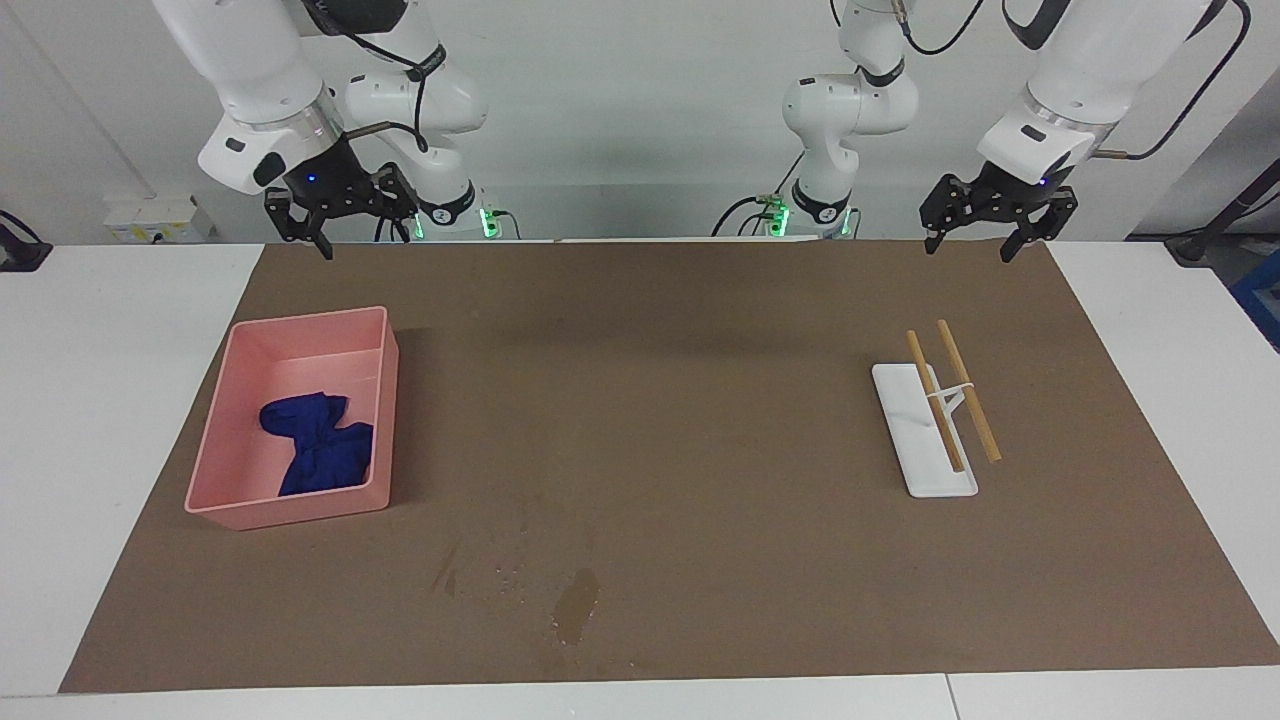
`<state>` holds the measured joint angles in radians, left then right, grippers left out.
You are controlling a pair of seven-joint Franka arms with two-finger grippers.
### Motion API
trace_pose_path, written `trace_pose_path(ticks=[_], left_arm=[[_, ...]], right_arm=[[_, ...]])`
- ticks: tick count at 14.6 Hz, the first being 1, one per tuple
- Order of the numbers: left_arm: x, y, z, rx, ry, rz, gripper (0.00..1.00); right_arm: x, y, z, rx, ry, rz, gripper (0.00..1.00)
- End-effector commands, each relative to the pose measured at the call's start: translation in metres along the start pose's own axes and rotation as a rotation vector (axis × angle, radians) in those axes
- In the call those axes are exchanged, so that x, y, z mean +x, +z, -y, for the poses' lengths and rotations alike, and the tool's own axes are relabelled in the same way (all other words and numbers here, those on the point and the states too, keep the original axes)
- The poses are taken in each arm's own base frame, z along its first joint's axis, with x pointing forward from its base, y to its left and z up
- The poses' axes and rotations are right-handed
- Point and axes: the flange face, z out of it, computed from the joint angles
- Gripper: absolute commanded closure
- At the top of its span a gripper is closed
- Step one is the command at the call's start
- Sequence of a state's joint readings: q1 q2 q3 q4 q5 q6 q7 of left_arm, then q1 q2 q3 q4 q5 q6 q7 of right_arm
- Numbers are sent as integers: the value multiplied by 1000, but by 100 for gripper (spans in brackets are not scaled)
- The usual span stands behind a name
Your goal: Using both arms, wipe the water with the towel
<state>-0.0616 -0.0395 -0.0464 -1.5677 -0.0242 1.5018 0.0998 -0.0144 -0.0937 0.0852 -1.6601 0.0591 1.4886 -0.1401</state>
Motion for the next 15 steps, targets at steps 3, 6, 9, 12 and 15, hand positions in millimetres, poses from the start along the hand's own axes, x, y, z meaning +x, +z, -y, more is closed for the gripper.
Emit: trace_pose_path(ticks=[3,6,9,12,15], left_arm=[[-4,-1,-3,9,9,-16,0],[-4,1,-3,9,9,-13,0],[-4,0,-4,8,11,-15,0],[-4,0,-6,5,11,-15,0],[-4,1,-6,5,14,-14,0]], right_arm=[[-1,2,-23,-6,42,-53,0],[8,6,-26,-15,43,-51,0],[21,-4,-31,-35,39,-61,0],[24,4,-32,-16,42,-48,0],[26,3,-28,-14,40,-58,0]])
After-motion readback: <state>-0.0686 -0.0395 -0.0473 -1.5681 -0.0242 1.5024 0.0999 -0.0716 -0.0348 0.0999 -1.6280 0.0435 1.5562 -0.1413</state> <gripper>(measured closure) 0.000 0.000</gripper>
